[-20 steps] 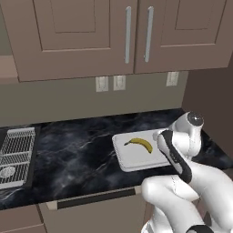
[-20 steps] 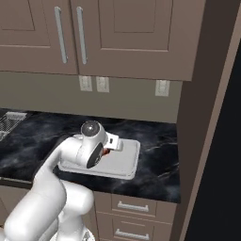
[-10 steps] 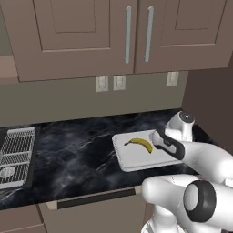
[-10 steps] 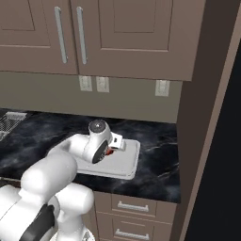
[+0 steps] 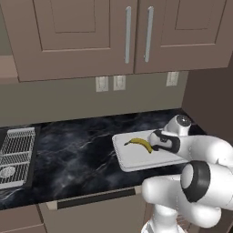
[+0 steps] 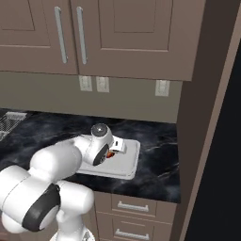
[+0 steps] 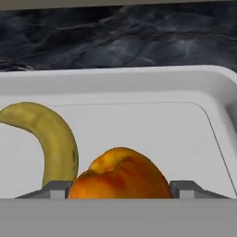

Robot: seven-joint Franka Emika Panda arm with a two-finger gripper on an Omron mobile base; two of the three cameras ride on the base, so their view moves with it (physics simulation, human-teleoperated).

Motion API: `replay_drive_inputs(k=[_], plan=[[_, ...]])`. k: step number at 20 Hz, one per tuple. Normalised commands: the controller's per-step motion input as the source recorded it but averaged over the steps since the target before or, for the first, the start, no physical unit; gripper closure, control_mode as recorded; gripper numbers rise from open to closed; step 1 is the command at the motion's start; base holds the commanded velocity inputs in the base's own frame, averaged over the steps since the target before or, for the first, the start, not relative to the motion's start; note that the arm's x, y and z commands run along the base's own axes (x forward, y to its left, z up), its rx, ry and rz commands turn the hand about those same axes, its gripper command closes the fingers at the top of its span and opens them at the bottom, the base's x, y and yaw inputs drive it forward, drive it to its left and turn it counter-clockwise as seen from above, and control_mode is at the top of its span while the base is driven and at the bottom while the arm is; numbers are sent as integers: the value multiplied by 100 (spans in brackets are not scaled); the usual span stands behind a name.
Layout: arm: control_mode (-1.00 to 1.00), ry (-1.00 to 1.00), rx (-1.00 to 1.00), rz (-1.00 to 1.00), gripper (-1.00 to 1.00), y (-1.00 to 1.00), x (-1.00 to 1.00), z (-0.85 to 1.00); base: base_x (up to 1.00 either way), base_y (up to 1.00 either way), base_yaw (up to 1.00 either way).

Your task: Pick the banana and peach from the fridge and place them inside the tupperware on the counter.

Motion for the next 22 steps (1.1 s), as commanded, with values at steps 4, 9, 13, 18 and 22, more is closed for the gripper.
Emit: replay_drive_inputs(k=[4, 9, 13, 18, 22], plan=[[-100, 2, 0, -1, -100, 1, 29, 0, 0, 0, 0], [-100, 4, 0, -2, -100, 5, 37, 0, 0, 0, 0], [-100, 1, 0, 0, -100, 4, 6, 0, 0, 0, 0], [-100, 0, 0, 0, -100, -2, -49, 24, 0, 0, 0], [-100, 0, 0, 0, -100, -14, -100, 65, 0, 0, 0]])
